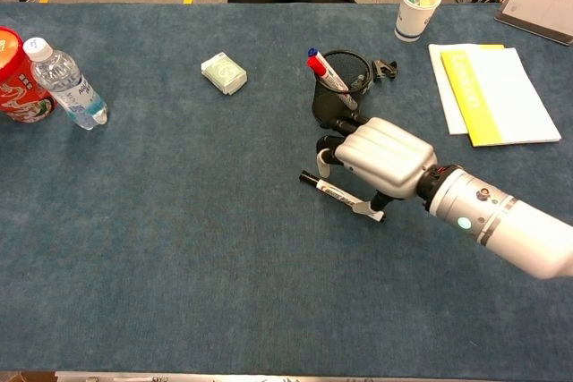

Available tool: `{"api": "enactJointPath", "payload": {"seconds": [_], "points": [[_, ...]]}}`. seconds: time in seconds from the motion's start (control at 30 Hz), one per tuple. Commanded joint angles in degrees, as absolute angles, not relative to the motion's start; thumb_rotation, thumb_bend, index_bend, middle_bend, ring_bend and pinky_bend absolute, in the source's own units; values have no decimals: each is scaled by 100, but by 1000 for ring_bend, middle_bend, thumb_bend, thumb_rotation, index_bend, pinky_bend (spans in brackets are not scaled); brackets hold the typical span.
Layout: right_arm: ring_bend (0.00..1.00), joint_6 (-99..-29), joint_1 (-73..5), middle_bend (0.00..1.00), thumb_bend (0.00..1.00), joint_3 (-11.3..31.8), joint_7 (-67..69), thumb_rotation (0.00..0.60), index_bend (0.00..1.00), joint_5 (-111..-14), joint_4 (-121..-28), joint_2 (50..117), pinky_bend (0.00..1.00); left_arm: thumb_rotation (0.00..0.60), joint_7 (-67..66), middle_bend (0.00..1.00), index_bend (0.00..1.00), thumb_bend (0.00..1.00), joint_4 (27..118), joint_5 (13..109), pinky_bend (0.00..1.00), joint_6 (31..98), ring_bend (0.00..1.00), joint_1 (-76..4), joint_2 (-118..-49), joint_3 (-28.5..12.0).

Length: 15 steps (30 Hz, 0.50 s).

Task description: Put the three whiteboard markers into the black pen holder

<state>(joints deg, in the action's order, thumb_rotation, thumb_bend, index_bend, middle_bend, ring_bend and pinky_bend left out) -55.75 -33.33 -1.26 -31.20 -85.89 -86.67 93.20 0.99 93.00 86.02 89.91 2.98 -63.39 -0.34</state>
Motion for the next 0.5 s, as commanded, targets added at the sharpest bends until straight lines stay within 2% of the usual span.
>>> {"api": "enactJointPath", "payload": {"seconds": [0.03, 0.2, 0.5], "points": [[90, -5577, -3309, 263, 36, -173, -3203, 600, 401, -8569, -8530, 9434, 98, 600, 98, 215, 218, 420, 9306, 8593, 170, 8985, 215, 305, -6325, -27], [90, -5672, -3224, 244, 0, -216, -3229, 600, 360, -8544, -8349, 9475, 98, 600, 136, 215, 218, 420, 9285, 8590, 170, 8984, 215, 313, -6306, -21], [88, -5870, -3144, 234, 0, -189, -3158, 600, 324, -8591, -8204, 9453, 98, 600, 143, 215, 218, 420, 9284, 8625, 170, 8941, 215, 283, -6324, -9]]}}
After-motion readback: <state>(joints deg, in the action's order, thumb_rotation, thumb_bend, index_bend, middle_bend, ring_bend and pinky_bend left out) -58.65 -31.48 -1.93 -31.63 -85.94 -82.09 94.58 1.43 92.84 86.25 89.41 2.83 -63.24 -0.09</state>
